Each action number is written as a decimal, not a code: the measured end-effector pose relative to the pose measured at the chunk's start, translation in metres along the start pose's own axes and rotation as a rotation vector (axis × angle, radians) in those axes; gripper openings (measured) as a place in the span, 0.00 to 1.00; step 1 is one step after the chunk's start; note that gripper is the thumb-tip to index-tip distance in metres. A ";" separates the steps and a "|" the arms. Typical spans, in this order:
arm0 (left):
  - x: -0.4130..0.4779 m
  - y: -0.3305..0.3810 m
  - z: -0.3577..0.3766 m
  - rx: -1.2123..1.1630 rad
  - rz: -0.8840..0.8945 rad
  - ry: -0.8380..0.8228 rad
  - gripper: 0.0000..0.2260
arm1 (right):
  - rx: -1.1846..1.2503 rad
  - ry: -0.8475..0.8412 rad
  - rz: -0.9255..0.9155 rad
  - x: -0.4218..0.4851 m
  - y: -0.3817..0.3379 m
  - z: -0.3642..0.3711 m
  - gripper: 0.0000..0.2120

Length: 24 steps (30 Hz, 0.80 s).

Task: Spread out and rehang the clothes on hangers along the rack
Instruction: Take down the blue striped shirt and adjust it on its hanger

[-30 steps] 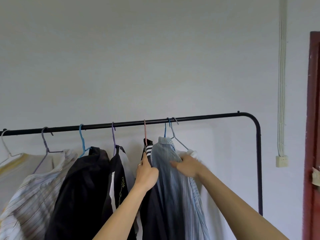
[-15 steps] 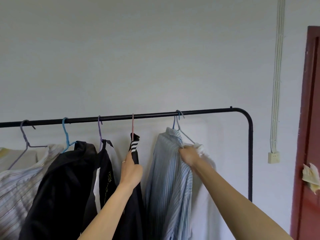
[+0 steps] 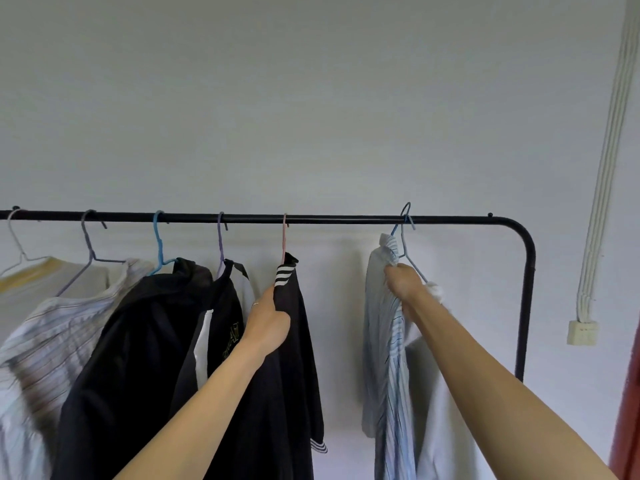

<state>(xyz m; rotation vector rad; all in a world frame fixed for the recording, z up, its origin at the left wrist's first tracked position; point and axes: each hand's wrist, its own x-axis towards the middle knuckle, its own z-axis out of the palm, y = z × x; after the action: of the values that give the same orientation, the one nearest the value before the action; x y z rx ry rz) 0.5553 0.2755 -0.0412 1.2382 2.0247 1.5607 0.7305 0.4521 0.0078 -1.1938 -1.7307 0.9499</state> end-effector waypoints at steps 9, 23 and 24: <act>-0.010 0.002 0.009 -0.012 0.010 -0.044 0.33 | -0.170 0.008 0.016 0.007 -0.002 -0.003 0.21; -0.025 -0.008 -0.001 0.037 0.028 -0.088 0.34 | -0.154 -0.091 -0.050 -0.045 0.045 0.012 0.11; -0.027 -0.011 -0.002 0.047 0.040 -0.088 0.35 | -0.153 -0.101 -0.056 -0.050 0.047 0.014 0.11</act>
<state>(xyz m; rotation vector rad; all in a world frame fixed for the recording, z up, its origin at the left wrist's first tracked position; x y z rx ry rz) 0.5649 0.2527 -0.0568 1.3476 2.0038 1.4574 0.7451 0.4155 -0.0497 -1.2058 -1.9360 0.8698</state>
